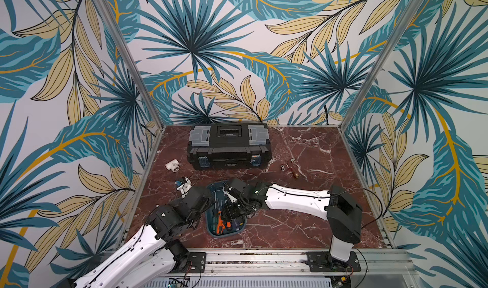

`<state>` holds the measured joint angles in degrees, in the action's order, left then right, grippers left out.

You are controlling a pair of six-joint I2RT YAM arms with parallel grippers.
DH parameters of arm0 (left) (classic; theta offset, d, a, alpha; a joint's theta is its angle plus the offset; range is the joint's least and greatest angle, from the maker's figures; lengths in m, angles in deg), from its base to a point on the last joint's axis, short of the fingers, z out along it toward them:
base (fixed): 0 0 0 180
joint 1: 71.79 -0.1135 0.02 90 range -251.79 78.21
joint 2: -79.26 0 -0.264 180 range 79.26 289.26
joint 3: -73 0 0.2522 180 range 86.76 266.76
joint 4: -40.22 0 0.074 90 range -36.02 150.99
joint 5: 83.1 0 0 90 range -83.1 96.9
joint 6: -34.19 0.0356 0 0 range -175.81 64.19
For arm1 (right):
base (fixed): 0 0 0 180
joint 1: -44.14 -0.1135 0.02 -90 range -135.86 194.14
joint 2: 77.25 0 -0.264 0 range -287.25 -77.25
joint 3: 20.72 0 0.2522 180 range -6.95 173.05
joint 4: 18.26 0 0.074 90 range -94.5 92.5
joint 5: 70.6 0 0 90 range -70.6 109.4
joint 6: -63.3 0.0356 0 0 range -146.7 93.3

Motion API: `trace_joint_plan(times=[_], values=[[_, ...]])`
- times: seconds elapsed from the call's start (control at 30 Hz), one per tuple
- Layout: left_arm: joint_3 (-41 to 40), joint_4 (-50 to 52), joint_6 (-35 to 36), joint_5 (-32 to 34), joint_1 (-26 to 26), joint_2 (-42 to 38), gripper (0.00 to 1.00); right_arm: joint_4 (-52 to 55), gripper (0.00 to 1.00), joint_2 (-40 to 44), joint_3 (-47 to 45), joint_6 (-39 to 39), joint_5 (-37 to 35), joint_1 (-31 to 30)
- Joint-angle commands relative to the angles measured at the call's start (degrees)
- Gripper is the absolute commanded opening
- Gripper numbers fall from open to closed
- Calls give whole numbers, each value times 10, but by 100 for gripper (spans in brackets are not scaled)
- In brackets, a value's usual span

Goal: Put the screwdriver on the desktop into the storage box
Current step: Place the screwdriver in the storage box, then pick up the screwdriver from the center of the board.

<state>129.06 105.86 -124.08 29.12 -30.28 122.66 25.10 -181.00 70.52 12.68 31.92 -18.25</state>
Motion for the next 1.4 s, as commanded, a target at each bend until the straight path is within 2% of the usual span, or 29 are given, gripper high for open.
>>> trace_joint_plan(times=[0.0,0.17,0.23,0.37,0.43,0.53,0.7,0.8,0.97,1.1,1.37], values=[[38,-58,86,-30,-3,53,73,-3,69,78,-31,-8,-22,16],[118,-143,245,-156,-3,194,73,-3,69,220,-127,9,-117,82],[161,-163,330,-233,4,262,72,6,69,309,-187,26,-169,127],[237,-163,498,-266,29,361,71,41,71,487,-283,40,-281,196],[276,-145,584,-268,39,411,71,71,73,567,-304,38,-329,206],[326,-94,727,-272,43,482,71,115,74,635,-313,37,-365,207],[399,-19,884,-203,42,580,72,149,75,655,-321,52,-375,208],[426,-1,940,-144,43,614,73,149,75,647,-322,58,-371,207],[443,12,1027,-101,42,662,73,149,75,630,-312,46,-367,208],[475,28,1067,-81,42,705,72,149,76,623,-307,40,-369,208],[506,45,1100,-110,40,758,68,156,76,620,-302,36,-379,207]])
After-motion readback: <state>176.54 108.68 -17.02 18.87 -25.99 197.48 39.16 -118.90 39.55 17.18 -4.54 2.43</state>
